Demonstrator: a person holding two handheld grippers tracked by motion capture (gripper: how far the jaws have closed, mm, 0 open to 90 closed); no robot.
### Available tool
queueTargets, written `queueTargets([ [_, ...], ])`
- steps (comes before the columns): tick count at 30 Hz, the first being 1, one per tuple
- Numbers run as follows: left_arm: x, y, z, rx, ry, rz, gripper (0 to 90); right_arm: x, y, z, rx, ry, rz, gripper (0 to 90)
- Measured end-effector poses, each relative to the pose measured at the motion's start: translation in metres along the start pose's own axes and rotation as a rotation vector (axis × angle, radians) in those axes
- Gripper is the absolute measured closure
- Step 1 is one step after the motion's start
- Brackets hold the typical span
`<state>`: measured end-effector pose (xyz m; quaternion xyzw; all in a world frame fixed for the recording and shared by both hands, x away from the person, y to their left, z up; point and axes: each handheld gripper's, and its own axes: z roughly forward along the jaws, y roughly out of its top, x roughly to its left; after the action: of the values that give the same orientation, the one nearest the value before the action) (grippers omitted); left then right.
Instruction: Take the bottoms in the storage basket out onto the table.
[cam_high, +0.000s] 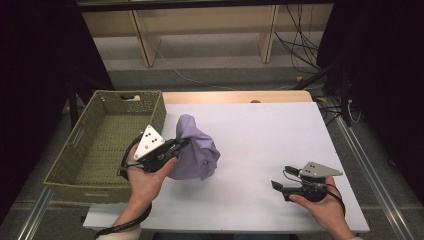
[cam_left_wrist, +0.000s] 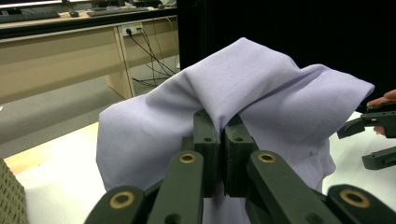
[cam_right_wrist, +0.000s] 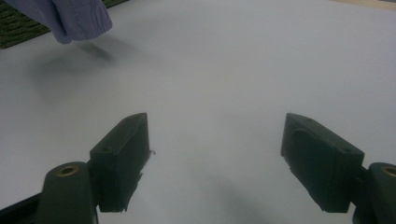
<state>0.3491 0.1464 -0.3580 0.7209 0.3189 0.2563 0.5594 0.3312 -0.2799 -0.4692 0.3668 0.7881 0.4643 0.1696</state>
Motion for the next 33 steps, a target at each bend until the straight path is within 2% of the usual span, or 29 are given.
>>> queueTargets([
  [33, -0.008, -0.011, 0.013, 0.046, -0.024, 0.007, 85.5, 0.000, 0.000, 0.000, -0.002, 0.004, 0.000, 24.6],
])
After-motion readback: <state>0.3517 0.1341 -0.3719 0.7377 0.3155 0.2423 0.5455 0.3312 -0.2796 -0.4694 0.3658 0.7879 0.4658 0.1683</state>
